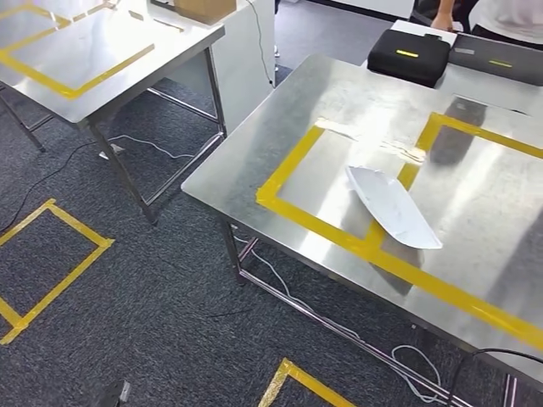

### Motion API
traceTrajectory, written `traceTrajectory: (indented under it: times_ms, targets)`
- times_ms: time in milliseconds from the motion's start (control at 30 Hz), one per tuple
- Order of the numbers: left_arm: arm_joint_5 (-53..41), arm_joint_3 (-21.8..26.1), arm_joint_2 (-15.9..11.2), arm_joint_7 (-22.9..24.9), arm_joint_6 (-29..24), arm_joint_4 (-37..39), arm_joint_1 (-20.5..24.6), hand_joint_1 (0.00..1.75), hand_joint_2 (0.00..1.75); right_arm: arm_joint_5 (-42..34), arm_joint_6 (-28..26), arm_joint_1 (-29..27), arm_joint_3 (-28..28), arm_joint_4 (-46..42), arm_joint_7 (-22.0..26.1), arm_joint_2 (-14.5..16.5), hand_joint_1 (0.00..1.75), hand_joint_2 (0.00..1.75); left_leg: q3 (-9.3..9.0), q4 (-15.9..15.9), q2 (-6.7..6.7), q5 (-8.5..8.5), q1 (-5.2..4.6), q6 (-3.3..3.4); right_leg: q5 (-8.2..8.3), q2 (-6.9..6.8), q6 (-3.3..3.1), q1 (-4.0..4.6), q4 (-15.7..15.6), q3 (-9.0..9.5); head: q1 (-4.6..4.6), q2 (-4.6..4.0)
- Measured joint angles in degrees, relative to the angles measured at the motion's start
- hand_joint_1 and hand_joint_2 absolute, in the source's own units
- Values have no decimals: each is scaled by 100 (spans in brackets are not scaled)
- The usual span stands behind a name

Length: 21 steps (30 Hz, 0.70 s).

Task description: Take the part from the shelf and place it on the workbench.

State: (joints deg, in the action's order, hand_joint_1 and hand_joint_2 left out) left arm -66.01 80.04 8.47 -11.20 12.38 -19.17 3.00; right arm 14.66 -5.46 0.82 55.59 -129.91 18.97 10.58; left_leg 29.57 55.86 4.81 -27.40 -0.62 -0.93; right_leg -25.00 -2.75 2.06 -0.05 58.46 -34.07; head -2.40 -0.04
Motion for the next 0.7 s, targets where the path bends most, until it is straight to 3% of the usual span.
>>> traceTrajectory:
  times_ms: [33,100,133,200,233,267,333,400,467,533,567,600,667,700]
  targets:
    - [0,0,-1,3,-1,0,5,0,175,9,0,-3,-2,-2,0,-1,175,175,-12,-1,32,-25,6,-29,4,67,-26,-11,-14,-3,-1,0]
    - [1,0,-5,5,-1,0,18,0,175,27,-3,4,-7,-5,2,-2,175,175,65,211,-96,-192,21,-87,17,192,-82,-44,-57,19,-15,0]
    - [2,0,-5,6,-1,0,21,0,175,38,-4,9,-16,-7,2,-2,175,175,198,490,-220,-344,31,-111,22,250,-101,-61,-74,32,-29,0]
    - [4,1,-2,10,-1,0,12,0,175,51,-4,15,-34,-5,3,-2,175,175,642,1312,-399,-674,41,-135,19,388,-120,-70,-79,32,-46,0]
    - [5,1,-3,12,-1,0,3,0,175,53,-3,13,-40,-5,2,-2,175,175,832,1612,-427,-733,44,-140,15,468,-123,-70,-78,33,-50,0]
    - [5,2,-4,13,-1,0,-5,0,175,54,-3,12,-42,-5,2,-2,175,175,943,1728,-443,-680,46,-138,12,553,-124,-71,-78,38,-49,0]
    - [7,2,-11,14,-1,0,-5,0,175,53,-2,12,-45,-5,2,-2,175,175,822,1265,-510,-256,52,-113,5,721,-112,-75,-77,57,-50,0]
    - [7,2,-17,14,-1,0,-2,0,175,54,-2,16,-51,-4,2,-2,175,175,512,480,-782,138,88,-80,-10,876,-74,-75,-60,52,-48,0]
    - [7,2,-20,18,-1,0,-2,0,175,64,-2,18,-67,-3,2,-2,175,175,353,104,-962,216,106,-41,-12,1022,-6,-81,-49,10,-46,0]
    - [7,3,-17,22,1,0,8,0,175,95,-2,11,-77,-3,-14,-4,175,175,324,58,-852,202,96,25,5,1142,75,-104,-70,-31,-46,0]
    - [7,3,-17,22,3,0,17,0,175,123,-2,11,-78,-1,-30,-7,175,175,310,42,-781,208,97,65,-16,1064,111,-103,-40,-59,-38,0]
    - [7,3,-17,21,4,0,26,0,175,155,-3,23,-83,3,-49,-14,175,175,296,24,-707,213,103,104,-92,903,140,-93,75,-123,-19,0]
    - [7,3,-26,21,4,0,28,0,175,233,-7,70,-109,21,-78,-26,175,175,272,12,-558,199,95,161,-437,475,184,-74,703,-427,15,0]
    - [7,4,-29,21,2,0,21,0,175,264,-11,90,-122,36,-87,-29,175,175,264,13,-479,186,88,176,-628,366,204,-77,1125,-632,24,0]
